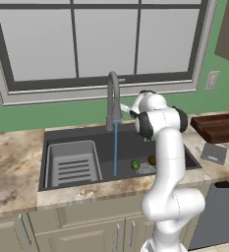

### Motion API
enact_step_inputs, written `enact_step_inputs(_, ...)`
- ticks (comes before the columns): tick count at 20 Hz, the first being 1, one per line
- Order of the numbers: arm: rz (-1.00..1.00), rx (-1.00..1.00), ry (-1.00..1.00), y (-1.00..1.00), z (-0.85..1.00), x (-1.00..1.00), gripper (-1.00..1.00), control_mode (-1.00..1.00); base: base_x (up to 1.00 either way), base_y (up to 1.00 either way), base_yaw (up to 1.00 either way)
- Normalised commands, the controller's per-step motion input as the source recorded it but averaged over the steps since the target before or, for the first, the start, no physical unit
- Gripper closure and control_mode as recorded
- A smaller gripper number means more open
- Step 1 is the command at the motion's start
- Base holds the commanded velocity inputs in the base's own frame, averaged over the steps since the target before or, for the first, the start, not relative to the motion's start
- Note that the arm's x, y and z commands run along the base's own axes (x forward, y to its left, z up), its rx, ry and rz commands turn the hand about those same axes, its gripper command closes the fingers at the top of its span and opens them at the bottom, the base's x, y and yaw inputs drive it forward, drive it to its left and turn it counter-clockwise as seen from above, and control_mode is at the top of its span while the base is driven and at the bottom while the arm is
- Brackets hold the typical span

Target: Pick up all produce items and place them in the sink. Turn on the sink faucet to wash them. Then turn the sink off and put them in the tray.

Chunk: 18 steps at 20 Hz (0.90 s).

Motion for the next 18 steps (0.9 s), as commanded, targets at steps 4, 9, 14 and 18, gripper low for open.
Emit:
enact_step_inputs(4, 0.11, 0.21, 0.08, 0.05, 0.06, 0.35, 1.00, -1.00, 0.00, 0.00, 0.00)
enact_step_inputs(9, 0.17, 0.27, 0.12, 0.23, 0.02, 0.56, 1.00, -1.00, 0.00, 0.00, 0.00)
enact_step_inputs(14, 0.21, 0.26, 0.11, 0.40, 0.02, 0.63, 1.00, -1.00, 0.00, 0.00, 0.00)
enact_step_inputs(18, 0.19, 0.20, 0.05, 0.72, 0.03, 0.48, 1.00, -1.00, 0.00, 0.00, 0.00)
